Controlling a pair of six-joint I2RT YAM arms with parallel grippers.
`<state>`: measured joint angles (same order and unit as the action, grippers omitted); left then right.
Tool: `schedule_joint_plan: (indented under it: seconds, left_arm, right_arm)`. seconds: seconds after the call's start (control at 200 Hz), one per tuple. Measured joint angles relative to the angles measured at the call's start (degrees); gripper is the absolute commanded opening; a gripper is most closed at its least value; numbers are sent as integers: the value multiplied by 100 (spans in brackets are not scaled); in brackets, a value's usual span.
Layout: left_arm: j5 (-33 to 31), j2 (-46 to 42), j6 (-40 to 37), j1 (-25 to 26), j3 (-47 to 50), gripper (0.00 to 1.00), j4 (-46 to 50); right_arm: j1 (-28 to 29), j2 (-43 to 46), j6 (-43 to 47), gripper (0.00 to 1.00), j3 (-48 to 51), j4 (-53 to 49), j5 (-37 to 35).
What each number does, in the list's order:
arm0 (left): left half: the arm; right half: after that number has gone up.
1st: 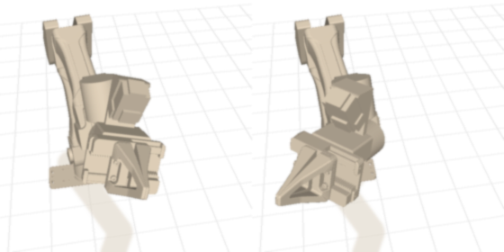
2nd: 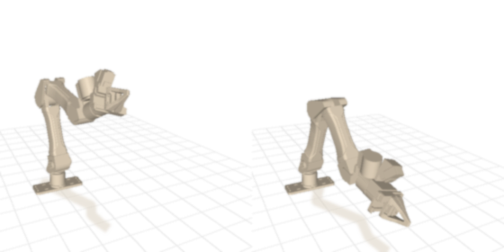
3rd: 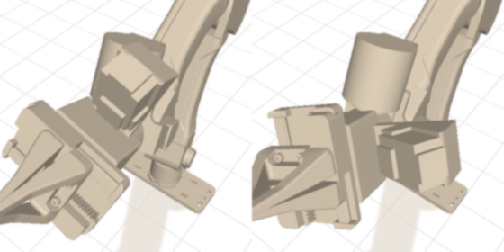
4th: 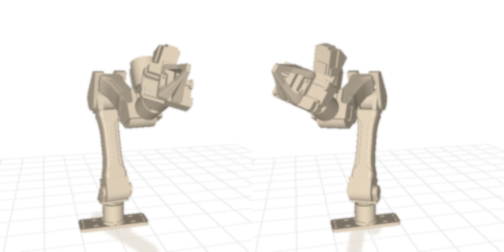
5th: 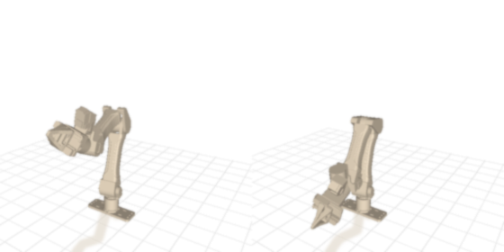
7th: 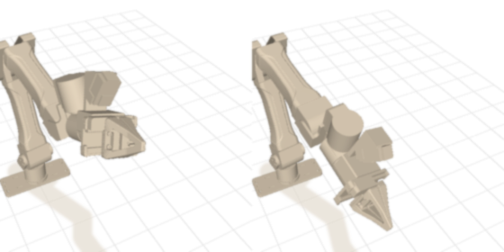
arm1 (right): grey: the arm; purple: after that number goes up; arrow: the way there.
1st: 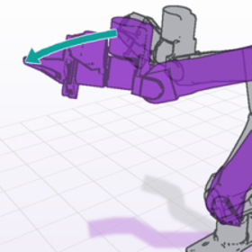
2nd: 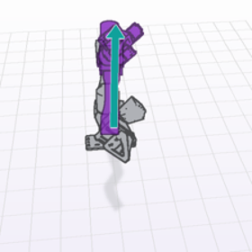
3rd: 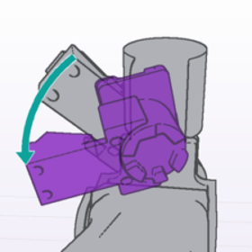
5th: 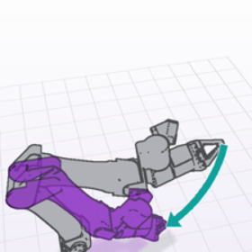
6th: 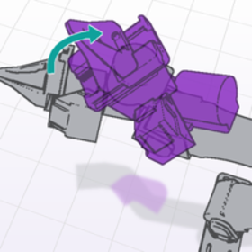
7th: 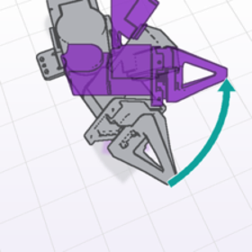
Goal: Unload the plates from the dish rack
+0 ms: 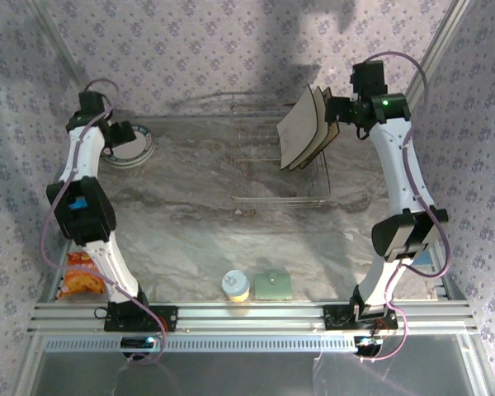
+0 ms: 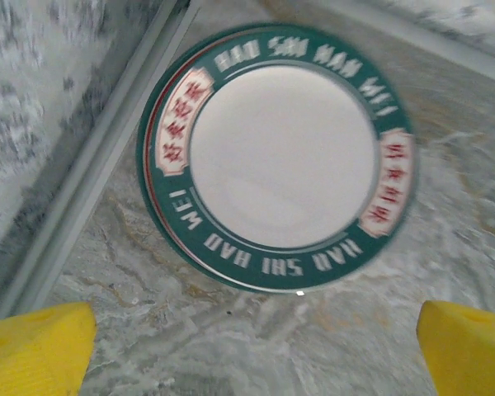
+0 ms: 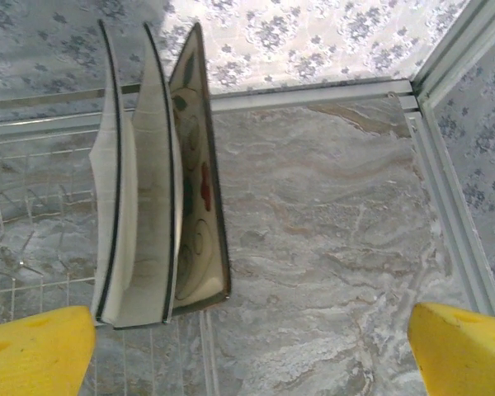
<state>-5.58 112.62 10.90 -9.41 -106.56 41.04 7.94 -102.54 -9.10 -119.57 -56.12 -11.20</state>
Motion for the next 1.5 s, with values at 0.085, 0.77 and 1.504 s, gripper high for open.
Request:
schedule_joint_plan:
  seconds: [0.085, 0.77, 1.504]
  left_arm:
    - [-168, -297, -214, 376, -151, 99, 201]
    - [-278, -708, -640, 1521, -813, 99, 1193]
    - [-256, -708, -702, 1521, -662, 99, 1187]
  right_arm:
    - [133, -55, 0, 99, -103, -7, -7]
    - [1193, -1613, -9, 96, -1180, -267, -468]
    - [1185, -2400, -98, 87, -1698, -391, -621]
